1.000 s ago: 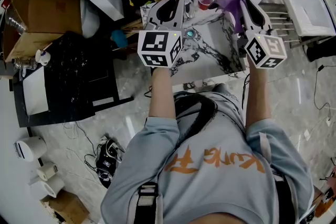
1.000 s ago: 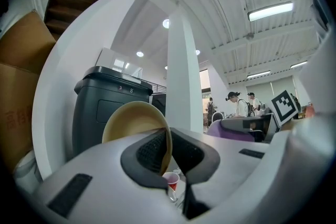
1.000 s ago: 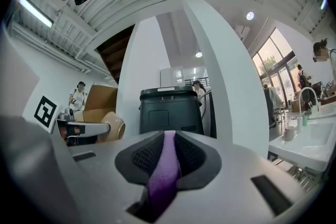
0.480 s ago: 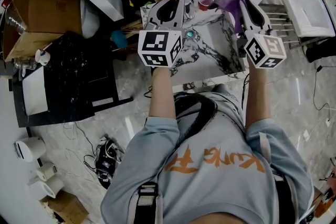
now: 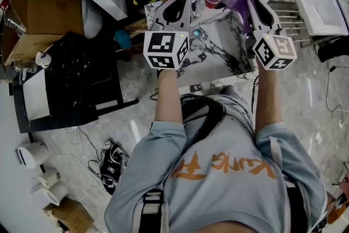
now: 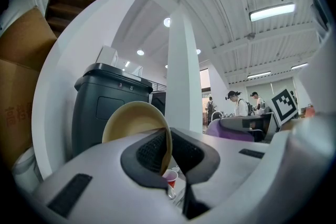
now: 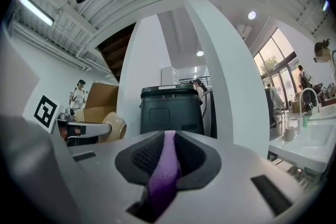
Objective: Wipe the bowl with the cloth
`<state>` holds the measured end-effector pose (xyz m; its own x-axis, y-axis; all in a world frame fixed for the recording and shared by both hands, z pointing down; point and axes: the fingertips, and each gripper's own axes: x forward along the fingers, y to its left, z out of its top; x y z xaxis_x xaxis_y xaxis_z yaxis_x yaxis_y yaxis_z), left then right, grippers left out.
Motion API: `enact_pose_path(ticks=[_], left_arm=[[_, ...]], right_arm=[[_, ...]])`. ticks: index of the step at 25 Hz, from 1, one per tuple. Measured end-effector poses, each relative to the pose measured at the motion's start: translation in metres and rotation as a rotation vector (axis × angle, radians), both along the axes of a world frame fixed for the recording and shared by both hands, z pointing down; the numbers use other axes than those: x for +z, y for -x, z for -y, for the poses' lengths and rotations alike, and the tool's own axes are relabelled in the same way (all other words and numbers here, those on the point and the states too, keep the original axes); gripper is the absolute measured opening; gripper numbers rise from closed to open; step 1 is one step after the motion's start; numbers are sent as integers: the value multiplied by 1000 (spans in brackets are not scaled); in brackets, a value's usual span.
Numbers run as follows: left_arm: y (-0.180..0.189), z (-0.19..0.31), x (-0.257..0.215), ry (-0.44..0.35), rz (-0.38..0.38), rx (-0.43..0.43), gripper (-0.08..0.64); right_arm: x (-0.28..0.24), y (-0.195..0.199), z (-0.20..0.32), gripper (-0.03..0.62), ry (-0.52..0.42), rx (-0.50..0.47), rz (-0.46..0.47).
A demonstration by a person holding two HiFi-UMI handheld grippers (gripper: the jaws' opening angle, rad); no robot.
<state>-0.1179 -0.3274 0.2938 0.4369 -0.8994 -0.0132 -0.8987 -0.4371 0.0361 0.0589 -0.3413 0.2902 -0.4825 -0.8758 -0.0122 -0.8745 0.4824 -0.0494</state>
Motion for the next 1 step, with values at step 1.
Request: enact_pose_path(ticks=[1], left_arm=[[0, 0, 1, 1, 0, 0, 32]], right_arm=[[1, 1, 0, 81, 0, -1, -2]])
